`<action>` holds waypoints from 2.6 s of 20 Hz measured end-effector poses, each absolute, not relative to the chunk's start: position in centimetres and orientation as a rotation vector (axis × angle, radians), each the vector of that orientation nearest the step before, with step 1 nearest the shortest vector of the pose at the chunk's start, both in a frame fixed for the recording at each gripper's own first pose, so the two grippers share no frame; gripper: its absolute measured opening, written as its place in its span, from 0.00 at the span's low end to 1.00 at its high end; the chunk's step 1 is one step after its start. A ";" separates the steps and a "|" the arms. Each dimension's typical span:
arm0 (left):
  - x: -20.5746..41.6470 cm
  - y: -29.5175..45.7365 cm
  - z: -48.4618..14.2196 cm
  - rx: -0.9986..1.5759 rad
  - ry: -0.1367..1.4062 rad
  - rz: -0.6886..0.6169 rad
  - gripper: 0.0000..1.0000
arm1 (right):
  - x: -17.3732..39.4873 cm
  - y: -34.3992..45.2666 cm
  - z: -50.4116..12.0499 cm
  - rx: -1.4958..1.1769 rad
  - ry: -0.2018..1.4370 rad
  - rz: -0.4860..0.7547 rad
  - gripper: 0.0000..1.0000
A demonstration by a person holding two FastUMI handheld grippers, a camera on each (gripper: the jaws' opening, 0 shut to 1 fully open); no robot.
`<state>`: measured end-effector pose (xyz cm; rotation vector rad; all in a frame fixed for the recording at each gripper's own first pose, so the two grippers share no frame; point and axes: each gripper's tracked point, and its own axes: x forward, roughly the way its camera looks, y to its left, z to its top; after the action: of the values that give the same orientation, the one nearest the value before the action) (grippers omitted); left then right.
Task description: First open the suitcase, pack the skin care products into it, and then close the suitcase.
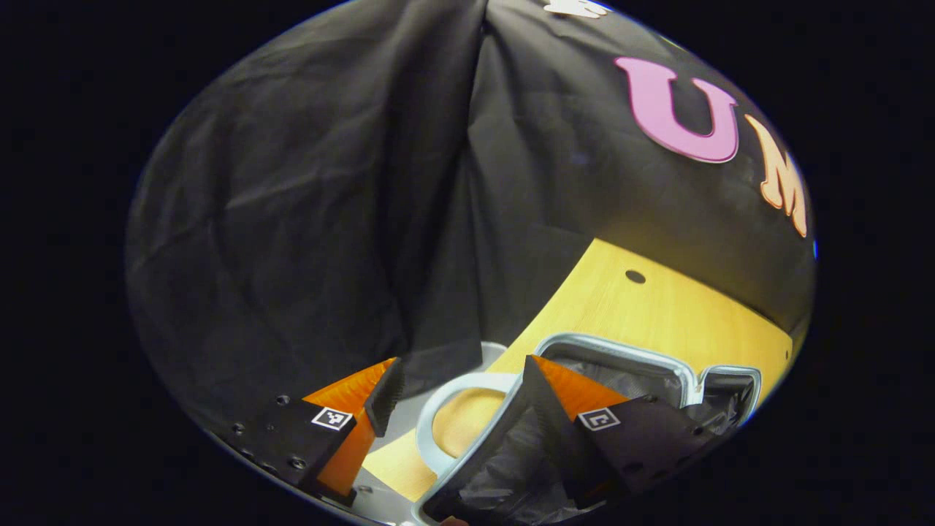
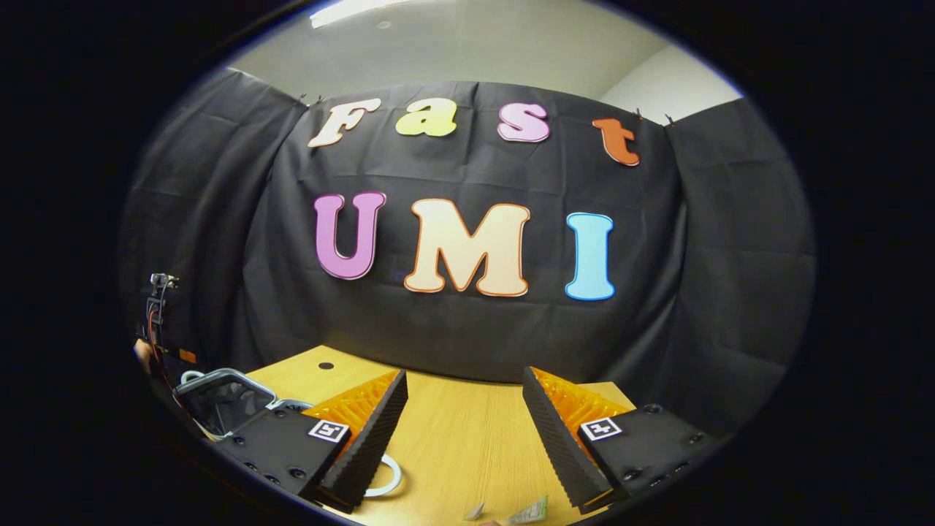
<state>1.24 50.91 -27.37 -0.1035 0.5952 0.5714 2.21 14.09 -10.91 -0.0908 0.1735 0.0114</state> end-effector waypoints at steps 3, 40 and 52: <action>2.1 47.1 -23.0 -0.085 0.506 0.527 0.96 | 2.6 11.6 -10.0 -0.098 0.139 -0.002 0.99; 0.9 -9.2 -23.1 -0.046 0.516 -0.286 0.95 | -0.7 -6.3 -11.9 -0.104 0.154 0.075 0.99; -2.0 -15.7 -33.5 -0.076 0.716 -0.388 0.83 | -1.9 -6.9 -15.1 -0.126 0.236 0.109 0.99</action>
<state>-2.03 -15.73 -33.55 -0.0763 0.7162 -0.3881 -1.87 -6.85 -15.12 -0.1263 0.2355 0.1093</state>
